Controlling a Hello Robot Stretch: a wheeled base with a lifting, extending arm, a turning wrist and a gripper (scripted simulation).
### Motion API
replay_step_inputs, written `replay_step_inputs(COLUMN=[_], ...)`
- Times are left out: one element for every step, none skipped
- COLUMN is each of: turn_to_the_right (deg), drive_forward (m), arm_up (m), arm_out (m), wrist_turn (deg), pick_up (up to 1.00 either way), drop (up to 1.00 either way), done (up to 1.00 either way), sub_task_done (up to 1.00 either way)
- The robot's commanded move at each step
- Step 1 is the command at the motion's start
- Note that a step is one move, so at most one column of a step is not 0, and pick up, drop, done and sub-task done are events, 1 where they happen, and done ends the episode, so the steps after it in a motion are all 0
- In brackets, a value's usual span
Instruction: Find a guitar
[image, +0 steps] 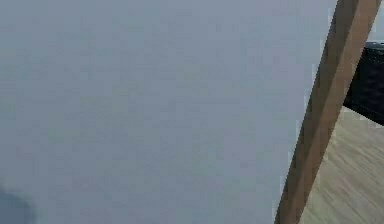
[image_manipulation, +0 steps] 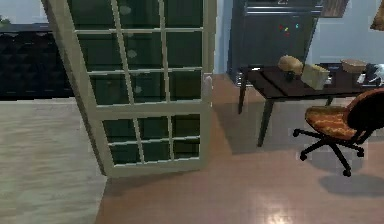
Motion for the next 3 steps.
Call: replay_step_inputs(turn_to_the_right=[45.0,45.0,45.0], drive_forward=[0.00,0.00,0.00], arm_up=[0.00,0.00,0.00], arm_out=[0.00,0.00,0.00], wrist_turn=[0.0,0.0,0.0], pick_up=[0.00,0.00,0.00], drop=[0.00,0.00,0.00], done=[0.00,0.00,0.00], sub_task_done=[0.00,0.00,0.00])
